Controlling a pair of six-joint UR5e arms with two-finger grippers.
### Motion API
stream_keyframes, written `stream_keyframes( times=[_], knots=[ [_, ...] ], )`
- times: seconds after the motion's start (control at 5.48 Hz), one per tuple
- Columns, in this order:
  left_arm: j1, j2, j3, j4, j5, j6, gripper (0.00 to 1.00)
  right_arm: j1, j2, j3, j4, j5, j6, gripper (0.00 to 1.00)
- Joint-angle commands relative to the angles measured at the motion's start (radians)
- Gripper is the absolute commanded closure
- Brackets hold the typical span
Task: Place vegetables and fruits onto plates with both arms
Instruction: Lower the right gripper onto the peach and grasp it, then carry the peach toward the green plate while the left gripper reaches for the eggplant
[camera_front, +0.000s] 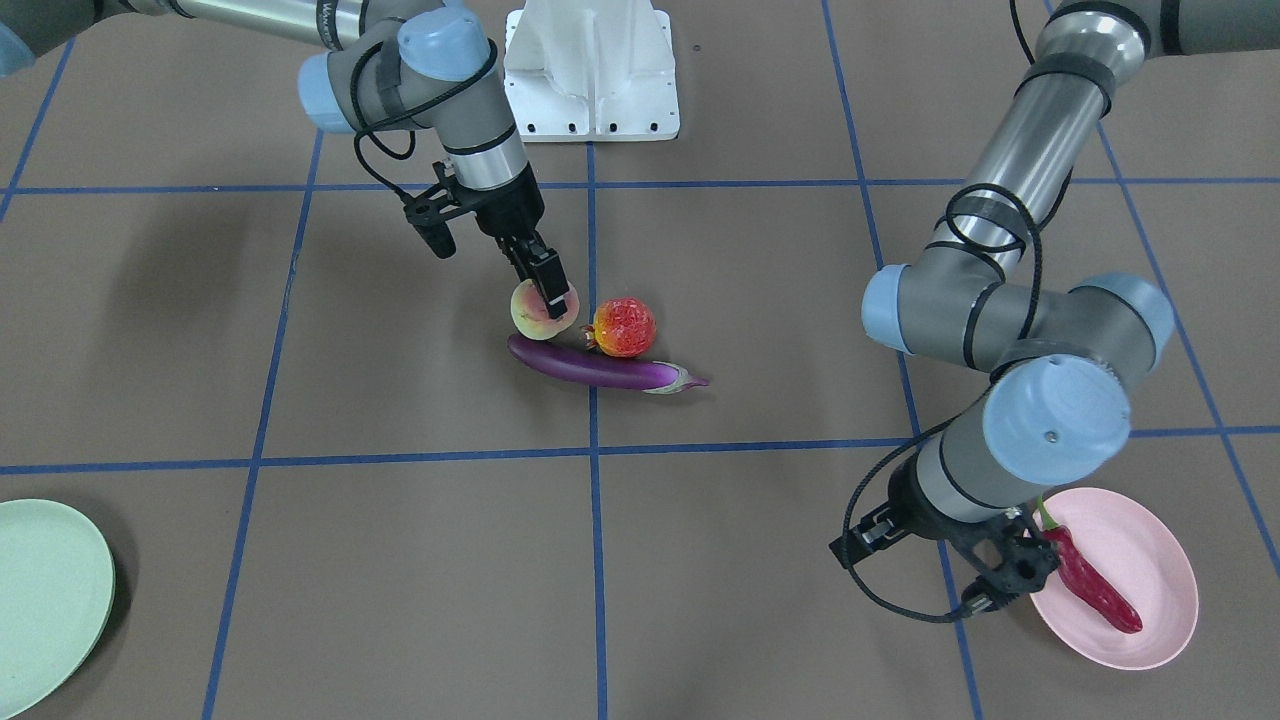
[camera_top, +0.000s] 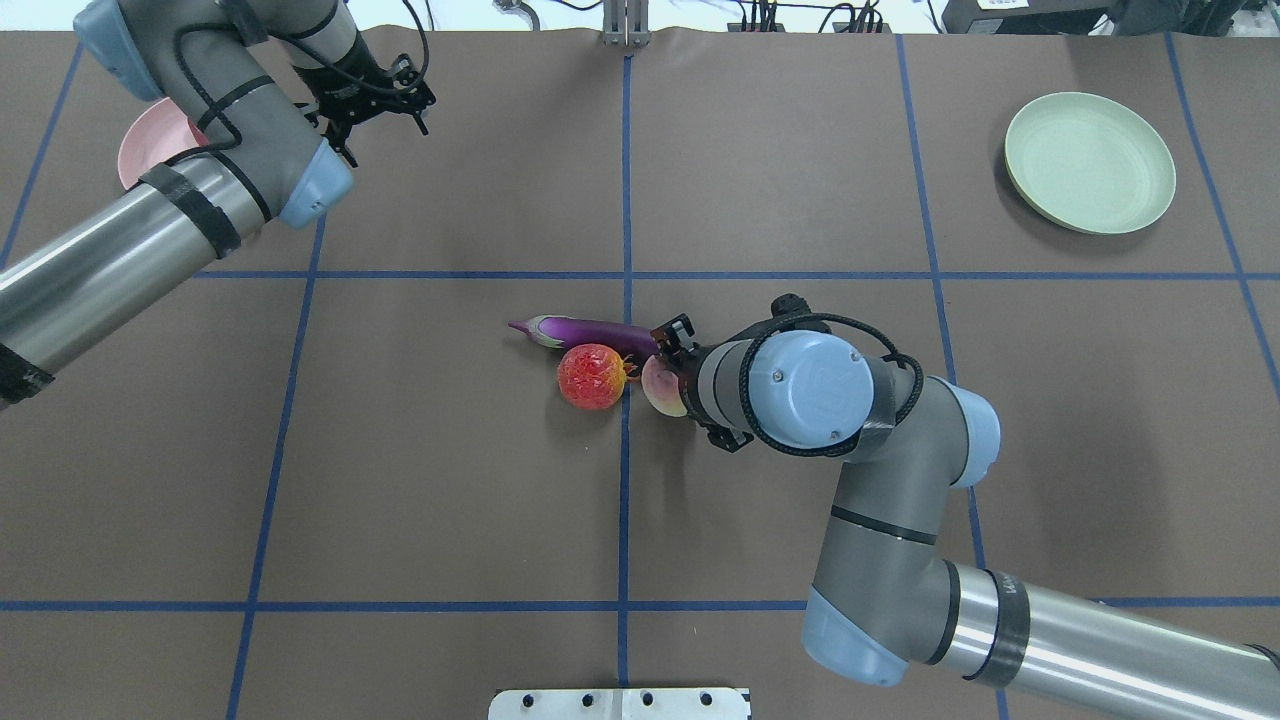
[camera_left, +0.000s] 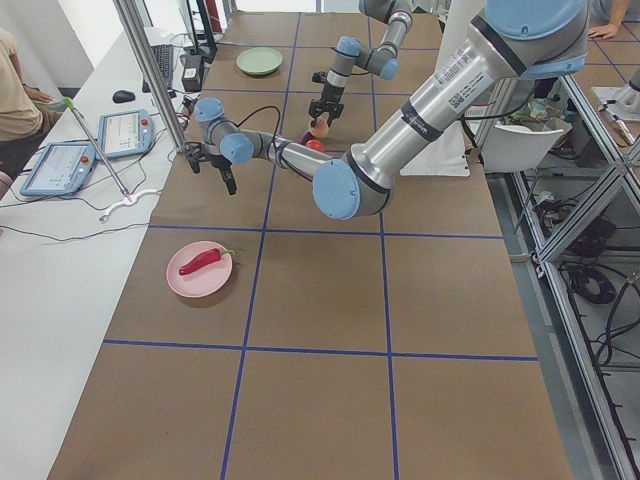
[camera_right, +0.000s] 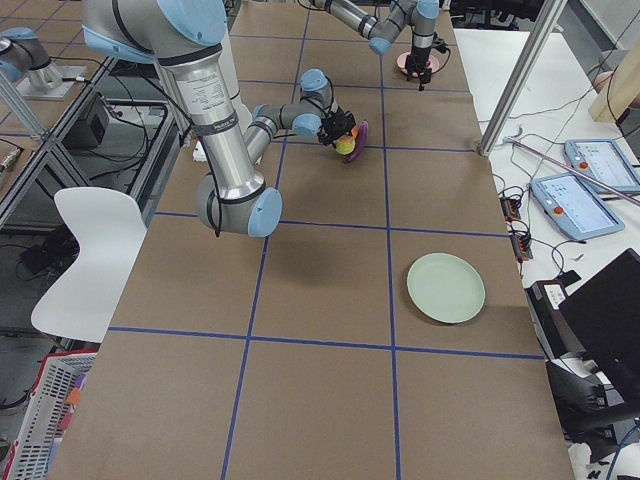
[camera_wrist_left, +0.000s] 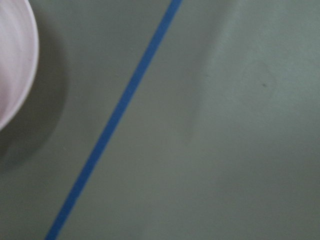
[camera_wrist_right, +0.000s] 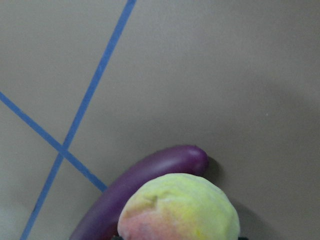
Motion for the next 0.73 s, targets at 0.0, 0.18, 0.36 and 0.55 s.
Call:
stream_keyframes(
  times=[0.0, 0.18, 0.36, 0.55],
  knots=[
    [0.093, -0.019, -0.091, 0.001, 0.002, -0.272, 0.00, 0.182, -0.038, 0.033, -0.061, 0.140, -0.150, 1.00],
    [0.130, -0.043, -0.103, 0.001, 0.005, -0.413, 0.00, 0.275, -0.039, -0.019, -0.090, 0.141, -0.309, 1.00],
    [0.150, -0.068, -0.103, 0.002, 0.007, -0.493, 0.00, 0.390, -0.038, -0.131, -0.084, 0.179, -0.485, 1.00],
    [0.167, -0.080, -0.103, 0.005, 0.008, -0.529, 0.00, 0.500, -0.036, -0.253, -0.079, 0.184, -0.660, 1.00]
  ],
)
